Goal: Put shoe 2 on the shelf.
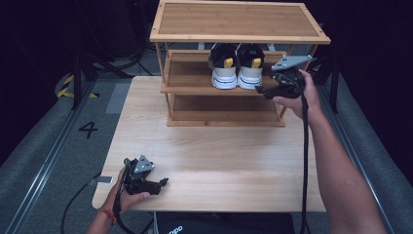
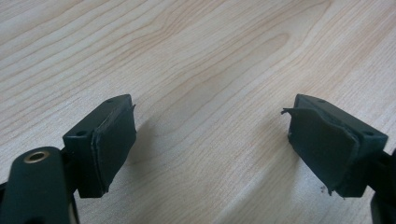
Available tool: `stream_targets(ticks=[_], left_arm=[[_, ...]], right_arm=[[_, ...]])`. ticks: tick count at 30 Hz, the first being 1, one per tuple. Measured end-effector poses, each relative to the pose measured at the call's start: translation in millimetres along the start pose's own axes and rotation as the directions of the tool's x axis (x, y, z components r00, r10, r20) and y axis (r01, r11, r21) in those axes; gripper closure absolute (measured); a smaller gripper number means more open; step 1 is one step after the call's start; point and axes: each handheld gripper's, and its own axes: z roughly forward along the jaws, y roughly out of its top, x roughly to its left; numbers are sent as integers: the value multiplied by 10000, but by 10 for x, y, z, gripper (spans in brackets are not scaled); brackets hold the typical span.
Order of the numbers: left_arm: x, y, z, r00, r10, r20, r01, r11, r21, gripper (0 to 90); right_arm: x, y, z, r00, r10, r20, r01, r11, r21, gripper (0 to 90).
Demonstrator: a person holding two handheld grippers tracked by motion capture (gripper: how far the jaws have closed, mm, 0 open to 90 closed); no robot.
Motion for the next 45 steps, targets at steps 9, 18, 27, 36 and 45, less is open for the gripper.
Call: stream_targets(ticks=[9,18,27,36,45], left_arm=[[-4,-1,2,10000,-66,18,66,10000,-15,156],[0,0,2,10000,15,62,-15,10000,-14,156],[-10,-6,0,9999,-112,62,112,9999,7,156],[-11,-6,-2,9999,-123,44,123,9999,19,155],[-13,-6,2,9998,-168,82,168,9999,6,154]], right_arm=[[70,-249,-294,9986,-484,190,474,9976,502,301],[127,-654,-454,9967,-729,348,673,9874,1429,302],[163,-1057,-635,9966,-611,544,513,9845,1675,299],[256,-1560,-761,9976,-452,526,352,9834,1781,290],[397,-2198,-757,9997,227,29,-228,9759,2169,277]])
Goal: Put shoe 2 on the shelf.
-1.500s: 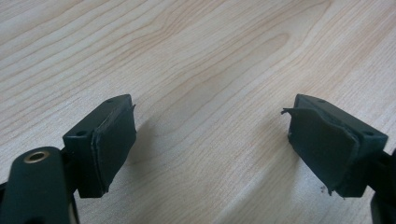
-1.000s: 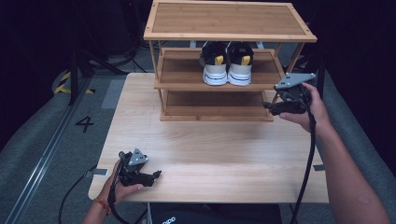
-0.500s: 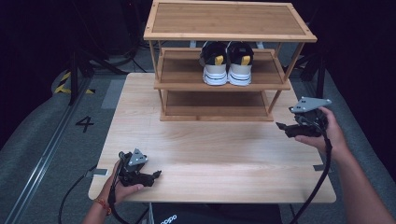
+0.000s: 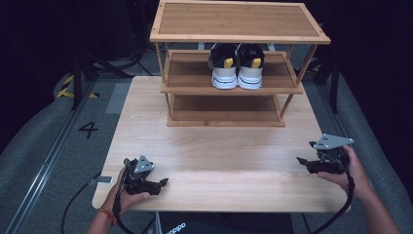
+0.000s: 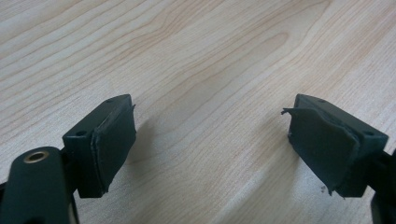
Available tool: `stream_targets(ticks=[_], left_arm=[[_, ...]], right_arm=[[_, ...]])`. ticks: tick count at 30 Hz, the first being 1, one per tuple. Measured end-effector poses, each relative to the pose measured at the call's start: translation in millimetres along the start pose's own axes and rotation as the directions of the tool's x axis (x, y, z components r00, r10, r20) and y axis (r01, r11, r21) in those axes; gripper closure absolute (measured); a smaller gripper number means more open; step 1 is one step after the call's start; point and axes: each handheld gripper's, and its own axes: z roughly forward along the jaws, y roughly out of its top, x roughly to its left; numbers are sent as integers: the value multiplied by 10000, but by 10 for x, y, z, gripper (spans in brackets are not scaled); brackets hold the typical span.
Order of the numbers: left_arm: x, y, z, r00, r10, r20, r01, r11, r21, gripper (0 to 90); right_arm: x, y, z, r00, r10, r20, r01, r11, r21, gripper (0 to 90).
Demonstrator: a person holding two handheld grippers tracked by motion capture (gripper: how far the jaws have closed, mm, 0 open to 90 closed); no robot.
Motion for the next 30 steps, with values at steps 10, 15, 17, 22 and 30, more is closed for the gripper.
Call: stream_targets(ticks=[10,15,17,22,30], left_arm=[[-5,2,-3,9999,16,-101,-16,10000,24,153],[-9,0,-1,9999,-22,-130,22,10000,-2,152],[-7,1,-2,9999,-21,-114,21,10000,21,152],[-7,1,-2,9999,-22,-112,22,10000,20,151],[2,9,6,9999,28,-116,-28,10000,5,146]], right_arm=[[81,-637,153,9904,1205,-681,-1227,9920,-299,271],[43,-898,264,9647,2423,-1032,-2500,9658,-692,237],[20,-930,269,9586,2678,-972,-2757,9580,-787,233],[17,-930,273,9575,2743,-886,-2812,9564,-784,229],[15,-927,276,9565,2787,-866,-2853,9553,-779,227]])
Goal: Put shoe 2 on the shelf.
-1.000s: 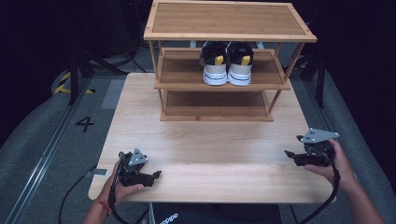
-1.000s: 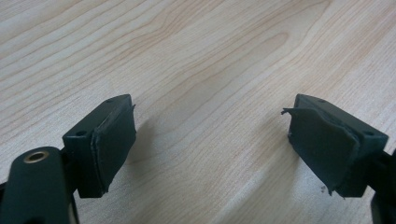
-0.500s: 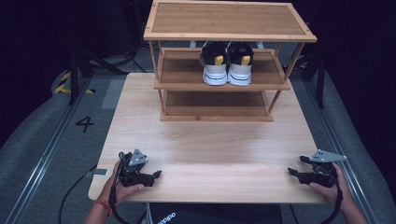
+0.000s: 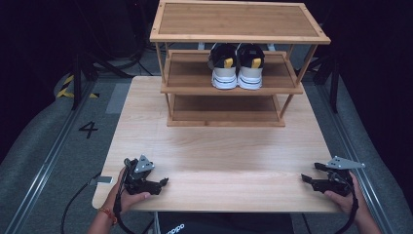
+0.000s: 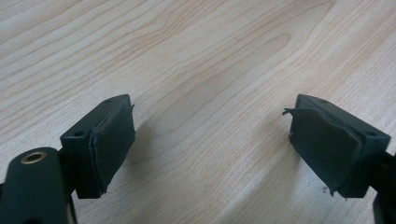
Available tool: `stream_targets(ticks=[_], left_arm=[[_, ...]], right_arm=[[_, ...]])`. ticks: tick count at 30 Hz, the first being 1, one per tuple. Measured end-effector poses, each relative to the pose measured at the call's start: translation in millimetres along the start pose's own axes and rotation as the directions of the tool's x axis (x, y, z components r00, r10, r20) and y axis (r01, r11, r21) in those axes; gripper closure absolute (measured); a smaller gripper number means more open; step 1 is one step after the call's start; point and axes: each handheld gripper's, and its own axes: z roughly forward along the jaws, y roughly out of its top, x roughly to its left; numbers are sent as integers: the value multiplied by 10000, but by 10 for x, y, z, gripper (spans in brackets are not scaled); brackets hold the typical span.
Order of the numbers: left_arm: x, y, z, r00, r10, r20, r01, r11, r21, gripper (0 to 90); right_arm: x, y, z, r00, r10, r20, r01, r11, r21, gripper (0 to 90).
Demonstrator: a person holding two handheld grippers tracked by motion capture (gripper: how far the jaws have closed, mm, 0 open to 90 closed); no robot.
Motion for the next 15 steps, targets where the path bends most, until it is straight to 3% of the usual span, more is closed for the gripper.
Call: stream_targets(ticks=[15], left_arm=[[15,11,8,9999,115,60,-115,9999,34,139]], right_arm=[[2,5,4,10000,51,41,-51,10000,14,226]])
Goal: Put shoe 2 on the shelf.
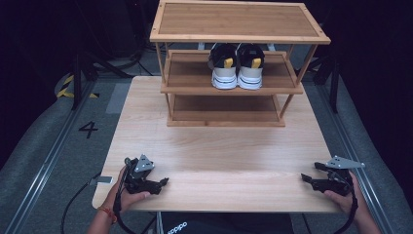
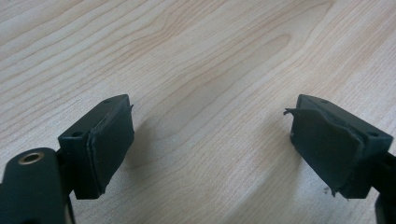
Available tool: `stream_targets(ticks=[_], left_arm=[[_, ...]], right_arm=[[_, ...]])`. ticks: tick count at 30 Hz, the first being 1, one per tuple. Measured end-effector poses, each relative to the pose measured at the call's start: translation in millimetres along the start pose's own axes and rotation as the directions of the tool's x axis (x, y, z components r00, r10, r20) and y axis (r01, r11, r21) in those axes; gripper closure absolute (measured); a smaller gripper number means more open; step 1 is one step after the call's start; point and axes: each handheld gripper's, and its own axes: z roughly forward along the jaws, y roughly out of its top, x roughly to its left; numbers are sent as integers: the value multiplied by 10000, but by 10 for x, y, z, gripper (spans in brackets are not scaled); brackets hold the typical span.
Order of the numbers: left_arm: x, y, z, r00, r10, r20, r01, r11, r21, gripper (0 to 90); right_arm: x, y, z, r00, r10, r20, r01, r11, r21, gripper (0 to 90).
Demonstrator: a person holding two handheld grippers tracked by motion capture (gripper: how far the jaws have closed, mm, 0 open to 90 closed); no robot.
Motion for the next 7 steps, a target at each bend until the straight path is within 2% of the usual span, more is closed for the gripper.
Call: stream_targets(ticks=[7], left_arm=[[0,0,-1,10000,-1,-9,1,10000,7,139]], right_arm=[[0,0,1,10000,5,-2,-5,10000,-5,226]])
